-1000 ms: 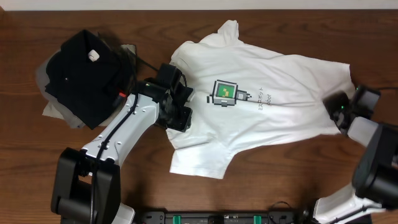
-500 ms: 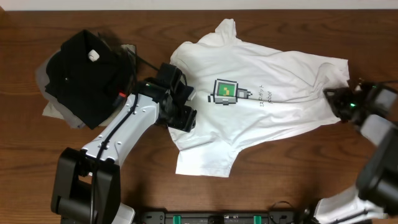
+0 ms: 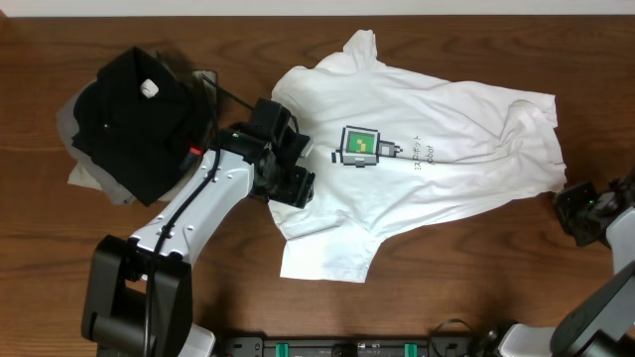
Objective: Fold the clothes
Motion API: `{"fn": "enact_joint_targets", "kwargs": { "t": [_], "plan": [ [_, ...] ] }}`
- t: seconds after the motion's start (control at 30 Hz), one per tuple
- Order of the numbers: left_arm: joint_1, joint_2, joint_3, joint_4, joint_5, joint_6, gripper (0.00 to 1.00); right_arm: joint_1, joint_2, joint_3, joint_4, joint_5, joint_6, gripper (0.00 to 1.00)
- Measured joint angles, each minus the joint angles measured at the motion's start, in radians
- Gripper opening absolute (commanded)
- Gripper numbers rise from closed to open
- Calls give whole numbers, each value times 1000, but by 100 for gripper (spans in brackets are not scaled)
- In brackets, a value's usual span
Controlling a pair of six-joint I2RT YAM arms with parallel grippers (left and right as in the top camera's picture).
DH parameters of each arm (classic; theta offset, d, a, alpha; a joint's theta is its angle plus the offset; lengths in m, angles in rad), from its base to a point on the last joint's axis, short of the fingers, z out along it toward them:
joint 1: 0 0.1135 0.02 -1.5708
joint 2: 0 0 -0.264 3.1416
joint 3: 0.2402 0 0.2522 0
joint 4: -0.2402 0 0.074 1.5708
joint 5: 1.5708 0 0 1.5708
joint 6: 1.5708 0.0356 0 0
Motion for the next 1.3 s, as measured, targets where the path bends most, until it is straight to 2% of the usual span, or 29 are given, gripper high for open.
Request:
{"fn": "enact_joint_targets", "kwargs": {
  "t": [0.23, 0.43, 0.8, 0.93, 1.03, 1.13, 1.23, 1.3],
  "plan": [
    [0, 0, 0, 1, 0, 0, 67, 0, 129, -1, 109, 42, 17, 22],
    [0, 0, 0, 2, 0, 0, 67, -2, 177, 1, 225, -21, 23, 23],
    [0, 0, 0, 3, 0, 0, 67, -2, 198, 0, 267, -174, 21, 25],
    [0, 0, 0, 6, 0, 0, 67, -2, 198, 0, 289, -207, 10, 21],
    [0, 0, 0, 7, 0, 0, 67, -2, 198, -1, 315, -259, -16, 27],
    [0, 0, 0, 8, 0, 0, 67, -2, 198, -1, 319, -297, -41, 38],
    [0, 0, 0, 11, 0, 0, 67, -2, 198, -1, 319, -313, -52, 39],
    [0, 0, 0, 19, 0, 0, 67, -2, 198, -1, 319, -316, -54, 33]
  ]
}}
